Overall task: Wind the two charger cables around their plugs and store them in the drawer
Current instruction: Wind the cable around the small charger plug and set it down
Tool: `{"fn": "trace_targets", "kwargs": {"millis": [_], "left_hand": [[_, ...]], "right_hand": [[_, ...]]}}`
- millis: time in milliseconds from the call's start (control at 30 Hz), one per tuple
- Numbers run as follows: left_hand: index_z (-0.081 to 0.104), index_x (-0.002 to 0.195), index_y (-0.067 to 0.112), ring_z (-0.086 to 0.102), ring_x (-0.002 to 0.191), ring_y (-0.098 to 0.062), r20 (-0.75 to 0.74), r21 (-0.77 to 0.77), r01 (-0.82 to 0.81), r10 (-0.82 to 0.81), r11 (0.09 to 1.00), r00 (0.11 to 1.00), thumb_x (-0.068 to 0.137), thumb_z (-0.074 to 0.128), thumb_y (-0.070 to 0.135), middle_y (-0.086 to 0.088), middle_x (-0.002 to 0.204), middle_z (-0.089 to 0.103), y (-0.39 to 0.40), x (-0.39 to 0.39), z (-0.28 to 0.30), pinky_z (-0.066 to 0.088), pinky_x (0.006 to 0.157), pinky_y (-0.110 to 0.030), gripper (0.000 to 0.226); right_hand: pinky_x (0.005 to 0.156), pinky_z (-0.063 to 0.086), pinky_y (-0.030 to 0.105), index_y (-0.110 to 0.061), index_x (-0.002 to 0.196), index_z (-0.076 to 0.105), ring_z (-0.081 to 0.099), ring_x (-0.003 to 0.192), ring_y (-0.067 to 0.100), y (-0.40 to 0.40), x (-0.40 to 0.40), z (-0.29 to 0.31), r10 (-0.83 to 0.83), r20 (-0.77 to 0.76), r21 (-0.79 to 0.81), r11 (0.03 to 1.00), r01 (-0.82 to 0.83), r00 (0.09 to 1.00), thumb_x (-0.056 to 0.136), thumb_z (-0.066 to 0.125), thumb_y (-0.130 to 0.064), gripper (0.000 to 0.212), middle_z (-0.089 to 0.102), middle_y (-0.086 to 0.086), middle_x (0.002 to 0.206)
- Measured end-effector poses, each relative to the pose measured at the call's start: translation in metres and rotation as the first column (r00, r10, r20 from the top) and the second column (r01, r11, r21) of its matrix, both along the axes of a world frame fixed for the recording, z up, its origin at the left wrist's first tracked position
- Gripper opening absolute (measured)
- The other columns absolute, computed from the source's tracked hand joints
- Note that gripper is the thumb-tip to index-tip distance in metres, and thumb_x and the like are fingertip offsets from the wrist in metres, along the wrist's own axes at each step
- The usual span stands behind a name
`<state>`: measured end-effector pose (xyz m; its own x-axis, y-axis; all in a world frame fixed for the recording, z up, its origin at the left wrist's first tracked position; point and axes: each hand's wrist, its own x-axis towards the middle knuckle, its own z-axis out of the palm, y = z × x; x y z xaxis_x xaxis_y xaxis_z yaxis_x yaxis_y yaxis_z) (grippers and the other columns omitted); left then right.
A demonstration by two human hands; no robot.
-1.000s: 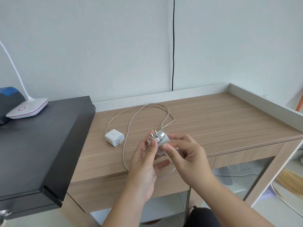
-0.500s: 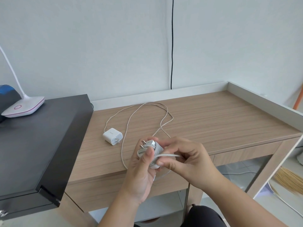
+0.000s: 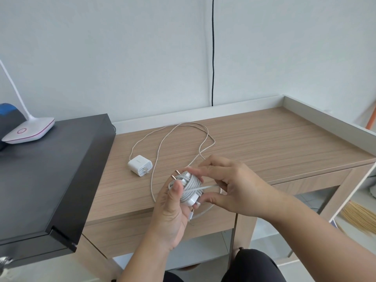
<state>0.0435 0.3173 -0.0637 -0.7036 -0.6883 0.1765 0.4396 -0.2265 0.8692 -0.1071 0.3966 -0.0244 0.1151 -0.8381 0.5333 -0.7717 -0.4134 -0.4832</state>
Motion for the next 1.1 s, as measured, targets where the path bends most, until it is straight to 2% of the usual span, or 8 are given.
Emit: {"fn": "trace_targets", "kwargs": {"millis": [100,233,333,433,633,767,1100], "left_hand": [[0.074,0.095,0.020,0.061,0.084,-0.013,0.007,-0.002,-0.008,0.008,1.000,1.000,0.055,0.078,0.069,-0.003,0.089,0.064,0.003,0.000,0.003,0.041,0.067,-0.032,0.063],[0.075,0.091,0.021,0.066,0.085,-0.012,0.014,0.001,-0.007,0.007,1.000,1.000,0.054,0.078,0.069,-0.001,0.088,0.069,0.009,-0.001,0.008,0.053,0.068,-0.025,0.061],[0.076,0.087,0.019,0.067,0.082,-0.014,0.015,0.038,-0.015,0.015,0.999,1.000,0.050,0.081,0.068,-0.002,0.086,0.071,0.011,-0.003,0.008,0.054,0.067,-0.025,0.061],[0.077,0.083,0.020,0.067,0.078,-0.015,0.024,0.063,-0.014,0.013,0.998,1.000,0.046,0.083,0.067,-0.004,0.085,0.071,0.012,-0.003,0.006,0.054,0.064,-0.025,0.059],[0.076,0.084,0.019,0.066,0.077,-0.012,0.012,-0.003,0.026,-0.026,1.000,1.000,0.057,0.077,0.066,-0.001,0.082,0.069,0.015,-0.005,0.008,0.052,0.063,-0.022,0.054],[0.076,0.083,0.019,0.067,0.079,-0.014,0.024,-0.002,0.031,-0.031,1.000,0.999,0.055,0.078,0.066,-0.002,0.084,0.071,0.017,-0.006,0.006,0.052,0.066,-0.023,0.055],[0.061,0.100,0.000,0.059,0.072,-0.015,0.020,0.026,0.043,-0.043,0.999,0.999,0.062,0.076,0.065,-0.009,0.084,0.064,0.017,-0.006,-0.002,0.043,0.060,-0.025,0.077]], "right_hand": [[0.062,0.032,0.000,-0.008,0.121,0.065,0.048,0.067,-0.013,0.000,0.000,0.001,0.002,0.006,-0.057,0.998,-0.002,1.000,0.072,0.083,-0.023,0.053,0.063,0.001,0.093],[0.063,0.031,-0.002,-0.002,0.112,0.069,0.048,0.072,-0.019,0.001,0.002,-0.003,-0.016,0.049,-0.154,0.988,0.023,0.999,0.069,0.082,-0.026,0.051,0.065,0.007,0.089],[0.064,0.031,-0.003,0.000,0.104,0.071,0.047,0.074,-0.022,0.003,0.003,-0.007,-0.032,0.071,-0.186,0.981,0.045,0.997,0.067,0.084,-0.024,0.046,0.065,0.008,0.085],[0.062,0.030,-0.002,-0.001,0.101,0.071,0.047,0.071,-0.020,0.004,0.002,-0.008,-0.043,0.074,-0.174,0.983,0.055,0.996,0.068,0.084,-0.024,0.042,0.063,0.006,0.082],[0.063,0.030,-0.003,0.002,0.090,0.070,0.047,0.068,-0.018,0.007,0.001,-0.007,-0.040,0.092,-0.179,0.982,0.056,0.995,0.071,0.078,-0.027,0.035,0.060,0.008,0.075],[0.065,0.031,-0.003,0.003,0.086,0.070,0.048,0.069,-0.017,0.010,0.000,-0.009,-0.038,0.107,-0.187,0.981,0.058,0.994,0.070,0.080,-0.024,0.033,0.060,0.007,0.074],[0.063,0.030,-0.001,0.001,0.081,0.070,0.047,0.066,-0.015,0.011,0.000,-0.018,-0.030,0.139,-0.222,0.973,0.060,0.990,0.074,0.075,-0.034,0.036,0.061,0.005,0.073]]}}
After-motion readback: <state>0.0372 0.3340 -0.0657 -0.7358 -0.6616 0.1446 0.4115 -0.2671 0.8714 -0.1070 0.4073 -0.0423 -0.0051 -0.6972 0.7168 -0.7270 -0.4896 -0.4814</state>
